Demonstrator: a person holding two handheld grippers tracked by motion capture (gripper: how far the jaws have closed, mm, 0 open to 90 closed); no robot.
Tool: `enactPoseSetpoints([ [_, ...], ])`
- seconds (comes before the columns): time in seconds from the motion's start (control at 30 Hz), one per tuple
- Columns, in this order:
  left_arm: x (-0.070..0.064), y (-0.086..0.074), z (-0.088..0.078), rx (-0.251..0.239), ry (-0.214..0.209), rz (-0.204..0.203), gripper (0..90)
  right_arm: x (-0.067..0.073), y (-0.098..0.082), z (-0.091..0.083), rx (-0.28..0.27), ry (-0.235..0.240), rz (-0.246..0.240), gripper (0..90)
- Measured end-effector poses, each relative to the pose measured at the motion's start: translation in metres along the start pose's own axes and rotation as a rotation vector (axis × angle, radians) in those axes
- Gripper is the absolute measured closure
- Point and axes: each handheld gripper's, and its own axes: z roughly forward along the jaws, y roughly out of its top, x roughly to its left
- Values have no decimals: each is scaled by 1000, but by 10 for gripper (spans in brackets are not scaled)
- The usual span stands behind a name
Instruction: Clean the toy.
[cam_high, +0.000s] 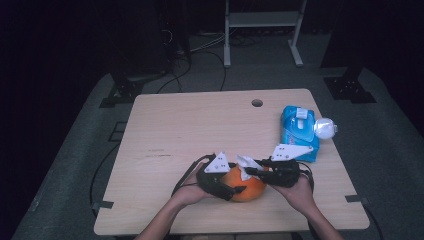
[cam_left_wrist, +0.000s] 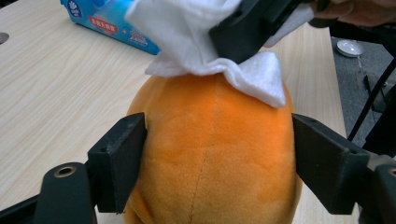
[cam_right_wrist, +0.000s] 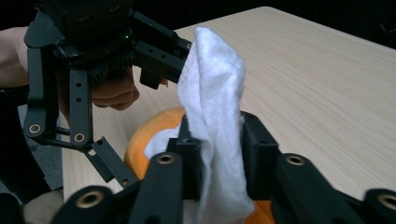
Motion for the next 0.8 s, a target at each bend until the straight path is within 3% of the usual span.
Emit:
enactPoseSetpoints([
  [0.13,3,-2,0,-8,-5,-24,210,1,5,-10,0,-17,-22,593],
  [0.23,4,-3,-2,-5,-3,-28,207,-1,7,-16,-17,-28,-25,595],
  [0.37,4,-2,-1,-3,-2,-22,206,4,8,-20,-29,-50,-67,792],
  [0.47,2,0,0,-10,5,-22,209,8,6,-12,4,-49,-90,796],
  [0.5,0,1,0,-2,7,-12,215,11,4,-4,35,-28,-93,778],
  [0.6,-7,4,1,25,21,30,215,12,1,4,45,-9,-88,778],
  [0.8,-3,2,1,-2,14,7,217,3,-1,-1,44,-50,-84,800],
])
